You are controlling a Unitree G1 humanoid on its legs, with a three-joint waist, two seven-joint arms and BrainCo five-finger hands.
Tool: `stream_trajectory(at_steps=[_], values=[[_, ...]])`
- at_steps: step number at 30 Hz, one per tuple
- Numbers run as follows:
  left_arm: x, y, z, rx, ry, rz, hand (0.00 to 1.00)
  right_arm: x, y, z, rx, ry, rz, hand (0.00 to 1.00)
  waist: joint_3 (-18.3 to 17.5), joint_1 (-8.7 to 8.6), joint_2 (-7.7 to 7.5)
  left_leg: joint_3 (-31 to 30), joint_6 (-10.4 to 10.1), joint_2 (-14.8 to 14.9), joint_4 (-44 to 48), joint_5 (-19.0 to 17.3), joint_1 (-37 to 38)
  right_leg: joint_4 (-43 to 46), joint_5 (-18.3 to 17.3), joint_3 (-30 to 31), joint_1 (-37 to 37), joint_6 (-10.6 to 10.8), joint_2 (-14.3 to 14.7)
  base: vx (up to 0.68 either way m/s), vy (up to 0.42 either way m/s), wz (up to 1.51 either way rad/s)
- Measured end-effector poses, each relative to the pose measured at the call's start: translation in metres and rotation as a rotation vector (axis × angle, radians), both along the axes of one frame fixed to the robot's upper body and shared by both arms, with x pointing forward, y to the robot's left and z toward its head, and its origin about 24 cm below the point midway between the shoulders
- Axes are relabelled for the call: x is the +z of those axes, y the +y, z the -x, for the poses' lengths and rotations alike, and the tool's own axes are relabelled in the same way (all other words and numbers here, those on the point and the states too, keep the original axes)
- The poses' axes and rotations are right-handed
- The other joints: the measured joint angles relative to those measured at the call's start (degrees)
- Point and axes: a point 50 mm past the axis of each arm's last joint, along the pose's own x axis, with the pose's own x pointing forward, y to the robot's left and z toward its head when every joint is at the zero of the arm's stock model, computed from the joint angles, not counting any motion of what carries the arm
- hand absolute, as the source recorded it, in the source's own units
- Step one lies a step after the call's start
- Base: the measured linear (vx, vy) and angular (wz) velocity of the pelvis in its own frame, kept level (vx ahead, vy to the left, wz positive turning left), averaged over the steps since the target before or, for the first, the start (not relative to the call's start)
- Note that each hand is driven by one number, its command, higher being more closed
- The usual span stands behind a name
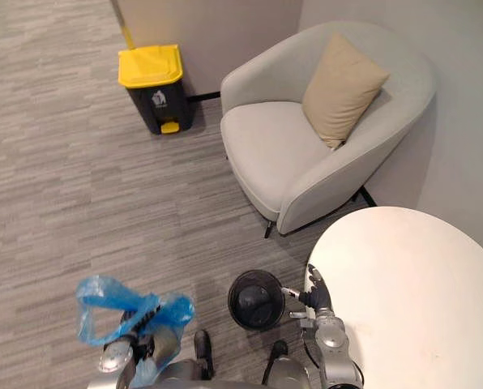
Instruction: Gather rubbish on tea table into small bin, then transfer packed bag to large trash can.
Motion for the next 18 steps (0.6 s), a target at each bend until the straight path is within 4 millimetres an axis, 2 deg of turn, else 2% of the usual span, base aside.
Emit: stream_trajectory(at_steps=[1,2,3,4,5,7,9,11,12,14,15,17,18], values=[[0.003,0.0,-0.002,0.001,-0.017,-0.004,1.0,0.002,0.002,0.0,0.004,-0.008,0.0,0.0,0.5,-0.25,-0.41,-0.6,0.2,-0.3,1.2,-0.3,-0.4,4.9,-2.8,1.7,-0.5,-0.1,-0.3,0.02,-0.091,0.82],[0.008,0.001,-0.004,0.006,-0.038,-0.011,1.0,0.003,0.007,0.002,0.026,-0.017,0.0,0.0,0.7,-0.12,-0.99,-2.9,0.3,-1.5,3.9,-1.1,-1.6,12.8,-7.4,4.2,-0.6,0.1,-0.7,0.01,-0.124,0.89],[0.01,0.0,-0.005,0.011,-0.053,-0.012,1.0,0.004,0.01,0.001,0.045,-0.023,0.0,0.0,0.5,0.21,-2.27,-3.9,-0.1,-2.1,6.2,-1.8,-2.5,12.4,-8.8,5.5,0.4,0.3,-0.7,-0.01,-0.134,0.82],[0.011,0.0,-0.003,0.016,-0.057,-0.011,1.0,0.006,0.012,-0.001,0.056,-0.03,0.001,0.0,0.5,0.37,-2.2,-4.4,-0.3,-2.1,7.2,-1.9,-3.4,11.0,-9.4,5.8,0.7,0.1,-0.4,-0.06,-0.103,0.36],[0.013,0.0,0.0,0.027,-0.067,-0.001,1.0,0.01,0.015,-0.007,0.07,-0.052,0.002,0.0,0.6,1.24,-1.78,-4.6,-0.7,-2.1,7.2,-1.6,-4.1,7.5,-10.1,5.9,2.1,-1.1,0.4,-0.11,-0.1,0.18],[0.009,-0.009,0.008,0.051,-0.057,0.038,1.0,0.02,0.013,-0.015,0.077,-0.1,0.012,0.0,1.1,2.12,1.87,-7.3,-1.6,0.2,5.9,0.7,-6.2,1.2,-7.4,3.8,3.6,-2.7,3.8,-0.17,-0.08,0.31],[0.01,-0.01,0.011,0.058,-0.062,0.041,1.0,0.022,0.013,-0.013,0.071,-0.113,0.01,0.0,1.2,2.19,2.77,-9.4,-2.7,1.0,4.2,3.0,-7.2,0.6,-6.5,1.3,3.5,-3.6,5.1,-0.16,-0.1,0.54],[0.013,-0.009,0.014,0.063,-0.073,0.042,1.0,0.023,0.009,-0.01,0.054,-0.116,0.011,0.0,1.3,1.86,3.04,-10.4,-3.6,1.2,0.8,7.5,-7.3,0.8,-6.1,-1.4,3.4,-4.5,5.6,-0.14,-0.089,0.76],[0.018,-0.01,0.009,0.055,-0.1,0.042,1.0,0.025,0.004,-0.01,0.018,-0.126,0.014,0.0,1.5,1.41,2.64,-10.0,-5.7,1.1,-2.3,11.0,-7.6,0.0,-5.6,-4.5,3.2,-5.9,4.3,-0.19,-0.052,0.83],[0.024,-0.011,0.002,0.041,-0.131,0.045,1.0,0.03,0.0,-0.009,-0.017,-0.148,0.008,0.0,2.1,1.69,1.86,-4.1,-0.4,1.4,10.1,2.2,-9.8,-0.2,-4.8,-6.2,3.4,-6.2,2.9,-0.15,-0.033,0.73],[0.026,-0.011,0.002,0.04,-0.139,0.042,1.0,0.036,-0.003,-0.005,-0.031,-0.176,0.007,0.0,2.2,1.38,1.74,-0.6,1.0,2.7,19.1,-4.5,-9.7,0.1,-4.7,-7.8,4.3,-6.1,1.8,-0.11,0.031,0.63],[0.028,-0.01,0.002,0.04,-0.149,0.04,1.0,0.041,-0.004,-0.003,-0.035,-0.201,0.009,0.0,2.0,1.36,2.04,1.2,1.2,5.5,26.3,-10.2,-7.7,1.0,-4.7,-9.2,4.8,-6.0,0.7,-0.12,0.096,0.49],[0.028,-0.011,0.001,0.039,-0.151,0.04,1.0,0.041,-0.004,-0.003,-0.036,-0.2,0.009,0.0,1.9,1.26,2.16,1.6,1.2,6.3,27.4,-11.4,-7.3,1.3,-4.8,-9.6,4.7,-5.9,0.5,-0.1,0.157,0.43]])
